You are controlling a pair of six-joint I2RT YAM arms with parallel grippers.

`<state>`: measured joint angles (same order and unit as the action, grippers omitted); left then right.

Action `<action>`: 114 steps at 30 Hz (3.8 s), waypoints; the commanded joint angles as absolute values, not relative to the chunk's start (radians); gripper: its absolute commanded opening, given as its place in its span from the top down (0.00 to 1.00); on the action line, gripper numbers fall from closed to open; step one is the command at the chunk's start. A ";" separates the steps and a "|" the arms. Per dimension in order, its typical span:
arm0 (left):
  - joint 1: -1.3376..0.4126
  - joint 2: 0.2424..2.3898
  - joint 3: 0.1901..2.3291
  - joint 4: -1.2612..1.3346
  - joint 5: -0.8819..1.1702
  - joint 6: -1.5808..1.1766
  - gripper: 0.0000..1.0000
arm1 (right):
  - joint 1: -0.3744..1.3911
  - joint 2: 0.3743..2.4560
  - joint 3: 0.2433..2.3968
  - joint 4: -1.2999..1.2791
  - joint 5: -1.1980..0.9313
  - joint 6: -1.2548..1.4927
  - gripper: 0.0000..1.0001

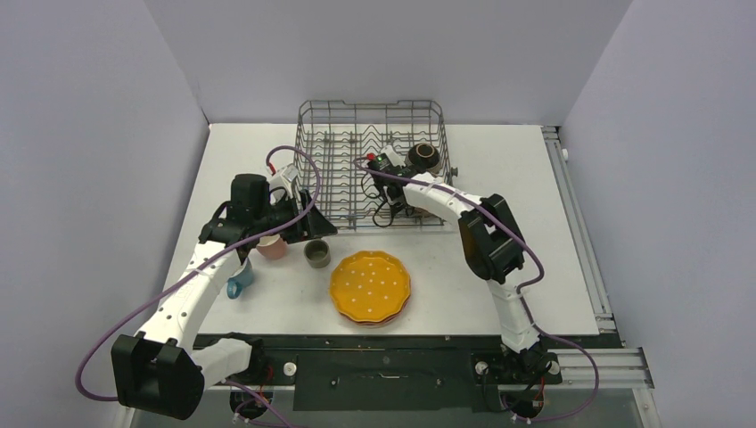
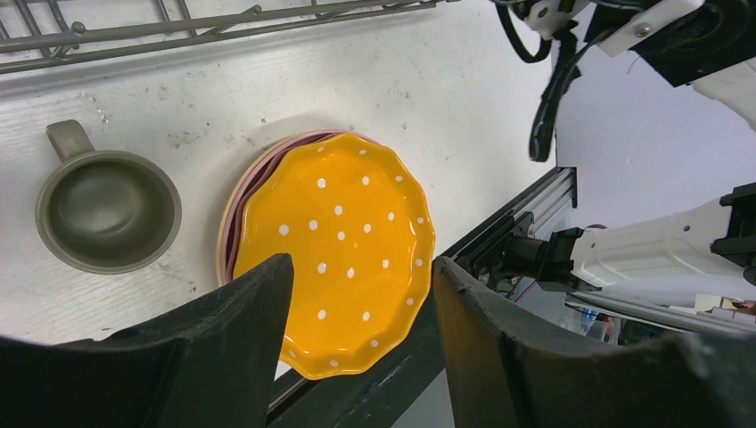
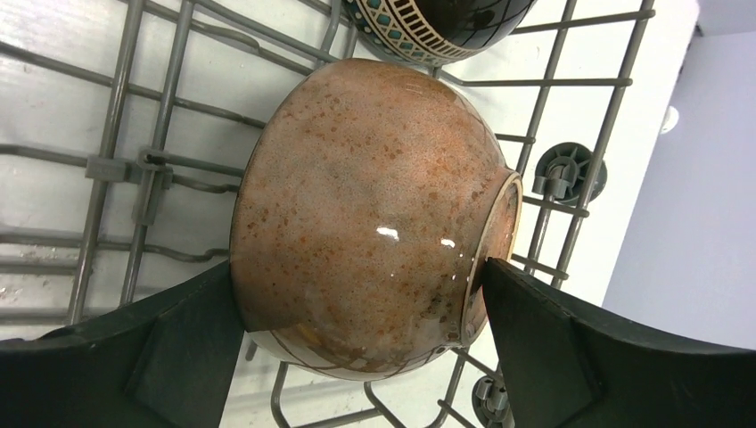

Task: Load the mixed dishes into the dish rack
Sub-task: Turn the bowl upside down on the dish rack.

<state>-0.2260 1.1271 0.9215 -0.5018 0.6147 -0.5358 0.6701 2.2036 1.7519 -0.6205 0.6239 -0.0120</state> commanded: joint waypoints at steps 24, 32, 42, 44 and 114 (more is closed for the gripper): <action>-0.219 1.053 0.941 -0.539 0.631 -0.533 0.42 | 0.707 2.124 1.776 -0.666 0.550 0.092 0.09; -0.219 1.058 0.939 -0.511 0.635 -0.539 0.39 | 0.765 2.148 1.802 -0.685 0.706 0.053 0.09; -0.219 1.063 0.922 -0.476 0.652 -0.546 0.37 | 0.775 2.135 1.767 -0.680 0.739 0.041 0.09; -0.219 1.061 0.924 -0.479 0.654 -0.543 0.36 | 0.770 2.120 1.756 -0.679 0.707 0.059 0.09; -0.056 1.084 1.103 -1.056 -0.212 -0.536 0.41 | 0.840 1.016 1.061 -0.529 0.016 0.421 0.46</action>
